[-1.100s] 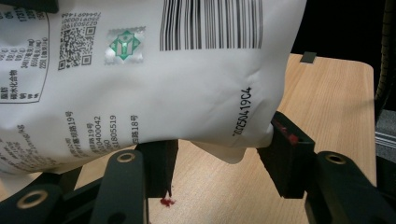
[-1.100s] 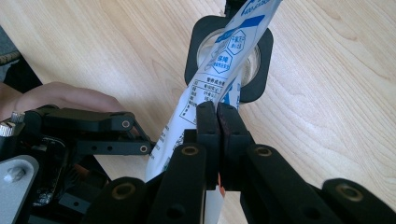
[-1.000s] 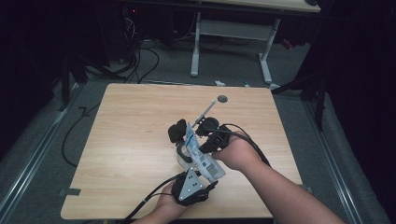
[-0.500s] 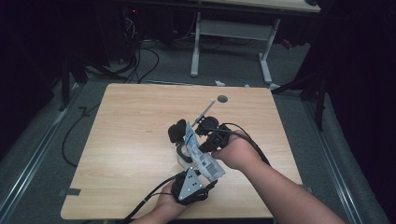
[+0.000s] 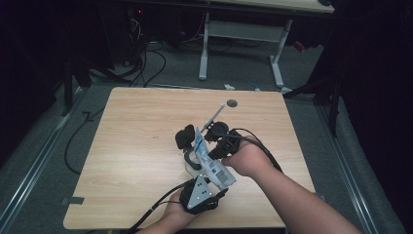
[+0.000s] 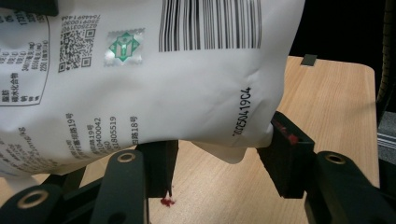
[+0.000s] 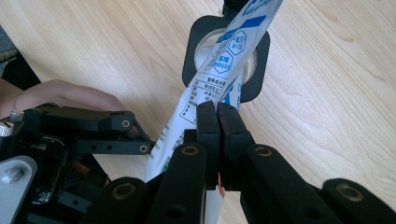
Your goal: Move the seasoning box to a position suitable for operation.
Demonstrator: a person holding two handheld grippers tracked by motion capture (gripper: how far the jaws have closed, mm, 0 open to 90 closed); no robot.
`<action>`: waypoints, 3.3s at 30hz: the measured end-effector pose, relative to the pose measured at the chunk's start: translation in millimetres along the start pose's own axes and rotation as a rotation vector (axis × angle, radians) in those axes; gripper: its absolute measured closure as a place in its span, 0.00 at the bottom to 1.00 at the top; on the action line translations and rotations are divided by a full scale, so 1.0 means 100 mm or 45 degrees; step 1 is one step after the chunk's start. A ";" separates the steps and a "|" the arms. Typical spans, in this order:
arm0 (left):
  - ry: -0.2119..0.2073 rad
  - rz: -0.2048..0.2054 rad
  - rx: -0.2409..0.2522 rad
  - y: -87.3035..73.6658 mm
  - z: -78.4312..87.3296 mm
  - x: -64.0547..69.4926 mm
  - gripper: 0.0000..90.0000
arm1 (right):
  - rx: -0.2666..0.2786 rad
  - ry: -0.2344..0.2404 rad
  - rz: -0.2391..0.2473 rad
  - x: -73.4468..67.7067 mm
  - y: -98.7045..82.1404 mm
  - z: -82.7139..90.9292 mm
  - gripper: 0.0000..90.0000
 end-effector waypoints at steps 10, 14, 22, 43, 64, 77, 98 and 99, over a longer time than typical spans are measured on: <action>-0.004 0.005 0.007 0.03 -0.02 -0.01 0.55 | -0.002 0.000 -0.006 0.02 0.01 0.00 0.99; 0.005 0.000 0.006 0.03 -0.02 -0.03 0.55 | 0.004 0.004 -0.004 0.03 0.03 0.00 0.99; 0.005 0.007 0.014 0.05 -0.01 -0.04 0.55 | 0.013 0.003 -0.007 0.03 0.05 0.00 0.99; 0.009 -0.007 0.016 0.06 0.00 -0.03 0.56 | 0.005 -0.009 0.005 0.01 0.06 0.00 0.99; 0.012 -0.007 0.026 0.08 0.01 -0.05 0.56 | 0.006 -0.010 0.021 0.01 0.09 -0.01 0.99; 0.014 -0.015 0.031 0.09 0.02 -0.04 0.56 | 0.007 -0.008 0.027 0.00 0.10 -0.01 0.99; 0.020 -0.014 0.049 0.13 0.04 -0.07 0.56 | 0.019 -0.015 0.036 -0.01 0.13 0.03 0.99; 0.020 -0.014 0.049 0.13 0.04 -0.06 0.56 | 0.017 -0.014 0.033 -0.01 0.13 0.03 0.99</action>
Point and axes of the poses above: each handheld gripper's, and its own axes: z roughly backward along the jaws, y roughly out of its top, x roughly to its right, the point moved 8 cm from there along -z, roughly forward along the jaws, and after that the axes turned 3 degrees about x, right-handed, at the moved point
